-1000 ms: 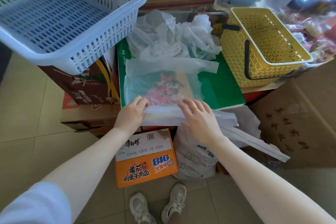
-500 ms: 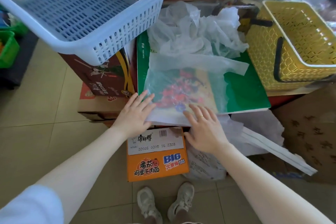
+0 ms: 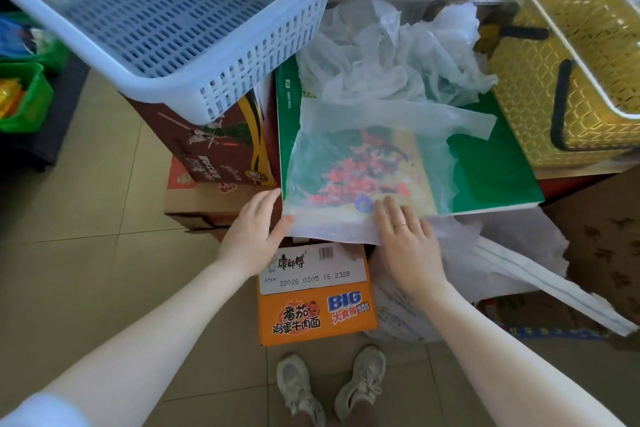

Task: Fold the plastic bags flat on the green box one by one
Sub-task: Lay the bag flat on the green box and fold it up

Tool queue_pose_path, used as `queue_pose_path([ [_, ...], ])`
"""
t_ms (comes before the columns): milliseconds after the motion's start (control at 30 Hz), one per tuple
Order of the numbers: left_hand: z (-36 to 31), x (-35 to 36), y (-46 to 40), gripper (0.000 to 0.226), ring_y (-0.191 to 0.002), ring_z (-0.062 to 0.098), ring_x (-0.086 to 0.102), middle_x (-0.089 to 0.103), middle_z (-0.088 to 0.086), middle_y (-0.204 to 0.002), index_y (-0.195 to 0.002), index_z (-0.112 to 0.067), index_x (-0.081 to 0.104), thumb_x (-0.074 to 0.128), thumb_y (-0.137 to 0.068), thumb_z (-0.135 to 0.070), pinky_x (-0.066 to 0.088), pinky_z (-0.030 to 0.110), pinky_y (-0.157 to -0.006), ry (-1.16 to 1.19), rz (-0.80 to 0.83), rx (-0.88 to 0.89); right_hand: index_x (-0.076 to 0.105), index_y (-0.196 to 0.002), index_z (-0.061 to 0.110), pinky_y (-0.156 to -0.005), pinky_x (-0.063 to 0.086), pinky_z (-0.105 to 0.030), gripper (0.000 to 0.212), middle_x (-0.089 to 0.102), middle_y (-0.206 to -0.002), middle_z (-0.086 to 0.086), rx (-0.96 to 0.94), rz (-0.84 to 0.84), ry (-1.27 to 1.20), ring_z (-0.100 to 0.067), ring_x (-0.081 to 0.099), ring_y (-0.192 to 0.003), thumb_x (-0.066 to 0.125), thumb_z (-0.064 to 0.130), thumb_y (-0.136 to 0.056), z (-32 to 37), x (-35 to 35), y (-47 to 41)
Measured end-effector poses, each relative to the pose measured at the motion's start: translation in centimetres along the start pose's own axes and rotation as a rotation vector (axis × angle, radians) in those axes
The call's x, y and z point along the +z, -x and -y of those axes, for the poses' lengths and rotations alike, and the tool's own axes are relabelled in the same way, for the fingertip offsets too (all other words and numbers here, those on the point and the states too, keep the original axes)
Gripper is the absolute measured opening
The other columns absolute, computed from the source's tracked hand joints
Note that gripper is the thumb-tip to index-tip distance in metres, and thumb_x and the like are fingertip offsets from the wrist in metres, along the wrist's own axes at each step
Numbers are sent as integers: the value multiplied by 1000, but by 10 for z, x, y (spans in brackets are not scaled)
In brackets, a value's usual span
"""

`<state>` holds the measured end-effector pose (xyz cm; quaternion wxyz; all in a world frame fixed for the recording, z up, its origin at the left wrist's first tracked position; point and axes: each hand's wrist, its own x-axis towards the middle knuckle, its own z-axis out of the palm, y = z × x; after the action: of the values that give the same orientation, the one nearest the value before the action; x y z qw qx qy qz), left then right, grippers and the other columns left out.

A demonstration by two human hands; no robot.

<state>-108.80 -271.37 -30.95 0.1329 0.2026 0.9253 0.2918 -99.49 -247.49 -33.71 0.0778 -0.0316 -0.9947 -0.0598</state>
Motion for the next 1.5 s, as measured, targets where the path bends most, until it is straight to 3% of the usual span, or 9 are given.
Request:
queue_pose_path([
  [233,-18,-14,-5,31,-79,20,58,64,5,-95,-103,-9,59,59,-87,-36,44,29,-64,755,-107,-638,62,-104,9,-31,33,-25,41,60,-91,-6,-228,157,-197,-24,63,-67,70,7,-64,45,-50,-6],
  [367,-15,-36,9,6,-65,7,56,65,-4,-77,-81,-15,65,61,-86,-14,38,18,-53,605,-81,-329,63,-108,17,-55,50,-31,57,63,-99,1,-257,281,-460,-21,64,-84,33,60,-87,62,-75,1],
  [567,-11,-75,35,35,-70,3,53,57,-14,-71,-59,-38,59,69,-81,-13,47,25,-71,448,233,57,35,-141,26,-109,21,-49,58,32,-150,-8,-408,153,-534,-35,26,-138,55,17,-87,75,-117,-61],
  [700,-12,-94,46,11,-70,6,53,62,-5,-75,-71,-24,66,70,-81,-21,42,23,-68,407,194,85,63,-114,18,-116,3,-46,26,56,-129,-1,-584,278,-360,-25,31,-137,58,20,-88,77,-130,-83],
  [800,-4,-102,52,20,-60,8,44,57,6,-65,-71,-10,67,68,-82,-27,32,22,-58,388,102,8,61,-92,12,-95,37,-36,20,65,-93,-6,-486,366,-283,-27,56,-100,55,31,-92,65,-141,-86],
  [967,11,-105,61,18,-54,0,51,64,-8,-60,-63,-18,68,69,-81,-21,38,18,-56,442,19,-116,55,-76,6,-58,34,-33,29,51,-69,-2,-261,452,-408,-25,48,-68,62,31,-88,27,-147,-77],
  [1200,14,-94,60,34,-45,2,34,37,-12,-46,-55,-15,52,66,-83,-28,26,25,-50,286,141,-218,61,-80,-4,-73,36,-33,35,55,-75,-20,347,364,-1173,-17,48,-72,70,30,-80,-4,-142,-52],
  [1367,-48,-91,41,33,-99,5,53,61,-12,-105,-115,-27,60,65,-83,-37,42,25,-88,186,186,20,49,-80,-10,-64,21,-37,82,41,-78,-9,400,350,-1361,-23,34,-70,59,70,-65,4,-157,-49],
  [1500,-104,-79,29,20,-78,11,60,68,-2,-87,-95,-15,67,61,-86,-31,42,16,-69,316,15,261,53,-77,-6,-65,25,-36,70,45,-76,-8,399,246,-1385,-22,37,-69,61,63,-72,-9,-171,-45],
])
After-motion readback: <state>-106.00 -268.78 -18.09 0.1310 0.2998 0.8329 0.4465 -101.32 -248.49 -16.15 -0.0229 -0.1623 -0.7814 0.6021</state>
